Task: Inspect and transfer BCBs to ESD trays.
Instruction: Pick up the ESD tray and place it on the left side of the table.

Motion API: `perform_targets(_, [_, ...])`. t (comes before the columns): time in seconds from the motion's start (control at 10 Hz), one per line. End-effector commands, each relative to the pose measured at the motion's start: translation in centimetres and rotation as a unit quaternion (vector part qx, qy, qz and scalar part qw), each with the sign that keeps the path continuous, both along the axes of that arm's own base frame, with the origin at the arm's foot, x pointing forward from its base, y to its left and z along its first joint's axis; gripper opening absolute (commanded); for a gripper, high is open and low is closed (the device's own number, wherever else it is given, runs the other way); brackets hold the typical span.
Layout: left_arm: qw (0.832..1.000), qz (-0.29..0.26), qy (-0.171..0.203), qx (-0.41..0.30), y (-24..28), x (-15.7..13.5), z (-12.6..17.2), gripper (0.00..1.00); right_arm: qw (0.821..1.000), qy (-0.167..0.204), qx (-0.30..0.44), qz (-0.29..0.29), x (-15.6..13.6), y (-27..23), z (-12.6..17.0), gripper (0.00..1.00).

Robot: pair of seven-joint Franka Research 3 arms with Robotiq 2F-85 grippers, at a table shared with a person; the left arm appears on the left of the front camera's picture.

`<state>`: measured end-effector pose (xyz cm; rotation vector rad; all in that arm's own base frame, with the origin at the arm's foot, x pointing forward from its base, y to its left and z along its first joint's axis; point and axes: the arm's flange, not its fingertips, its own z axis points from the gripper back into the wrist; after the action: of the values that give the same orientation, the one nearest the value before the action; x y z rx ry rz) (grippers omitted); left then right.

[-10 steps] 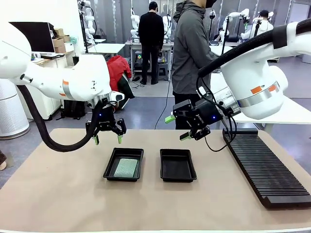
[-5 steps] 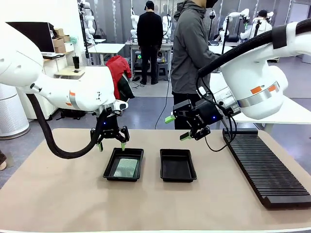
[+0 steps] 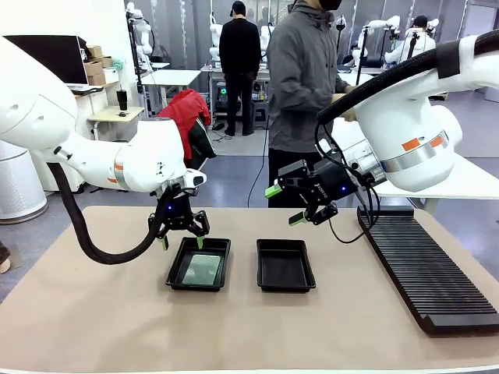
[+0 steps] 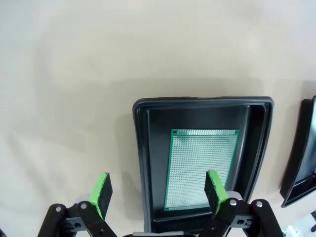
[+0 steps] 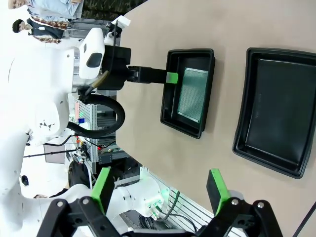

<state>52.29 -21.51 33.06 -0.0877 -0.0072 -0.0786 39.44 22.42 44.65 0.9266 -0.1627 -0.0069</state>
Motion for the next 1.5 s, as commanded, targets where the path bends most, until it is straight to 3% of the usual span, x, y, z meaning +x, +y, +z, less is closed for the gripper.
perform_targets(0.0, [1.000, -0.013, -0.009, 0.005, 1.3, -0.4, -1.1, 1.00, 1.000, 0.002, -0.003, -0.006, 0.0, 0.1, 0.2, 1.00])
perform_targets(0.3, [1.000, -0.028, 0.013, 0.002, 2.0, -1.5, -2.5, 1.00, 1.000, 0.002, -0.003, -0.006, 0.0, 0.1, 0.2, 1.00])
perform_targets(0.6, [1.000, -0.015, 0.001, -0.008, 2.4, -2.2, -2.6, 1.00, 1.000, 0.002, -0.003, -0.006, 0.0, 0.1, 0.2, 1.00])
perform_targets(0.7, [0.999, -0.024, 0.022, 0.009, 1.8, -1.5, -2.8, 1.00, 1.000, 0.002, -0.003, -0.006, 0.0, 0.1, 0.2, 1.00])
perform_targets(1.4, [0.999, -0.024, 0.022, 0.009, 1.8, -1.5, -2.8, 1.00, 1.000, 0.002, -0.003, -0.006, 0.0, 0.1, 0.2, 1.00])
